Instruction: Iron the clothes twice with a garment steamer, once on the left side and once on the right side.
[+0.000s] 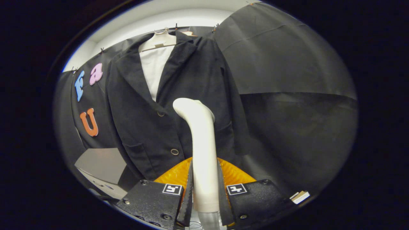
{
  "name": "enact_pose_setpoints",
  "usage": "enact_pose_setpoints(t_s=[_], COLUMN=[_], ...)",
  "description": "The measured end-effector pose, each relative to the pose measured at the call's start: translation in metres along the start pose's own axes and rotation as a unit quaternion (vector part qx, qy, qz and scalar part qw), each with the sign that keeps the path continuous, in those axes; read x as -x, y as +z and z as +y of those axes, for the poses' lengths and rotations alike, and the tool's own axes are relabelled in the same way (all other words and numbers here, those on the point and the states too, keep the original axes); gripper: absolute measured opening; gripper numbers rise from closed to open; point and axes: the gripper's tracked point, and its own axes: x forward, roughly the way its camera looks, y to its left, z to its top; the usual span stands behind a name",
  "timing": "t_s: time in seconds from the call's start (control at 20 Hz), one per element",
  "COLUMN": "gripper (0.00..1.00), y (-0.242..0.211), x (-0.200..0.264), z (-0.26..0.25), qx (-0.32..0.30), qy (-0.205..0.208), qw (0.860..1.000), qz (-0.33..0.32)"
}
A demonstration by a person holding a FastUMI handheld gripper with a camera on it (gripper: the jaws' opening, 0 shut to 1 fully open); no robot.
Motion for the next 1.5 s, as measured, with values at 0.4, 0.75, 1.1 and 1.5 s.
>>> enact_pose_setpoints(t_s=[0.4, 0.75, 1.1, 1.5], gripper=[0.38, 0.38, 0.38, 0.38], y=[-0.035, -0.045, -0.08, -0.119], x=[-0.004, -0.003, -0.009, -0.015], z=[-0.005, -0.009, -0.011, -0.021], qx=[0.011, 0.02, 0.019, 0.014], qy=[-0.012, -0.019, -0.021, -0.022], qw=[0.999, 0.998, 0.995, 0.993], qz=[0.033, 0.059, 0.09, 0.118])
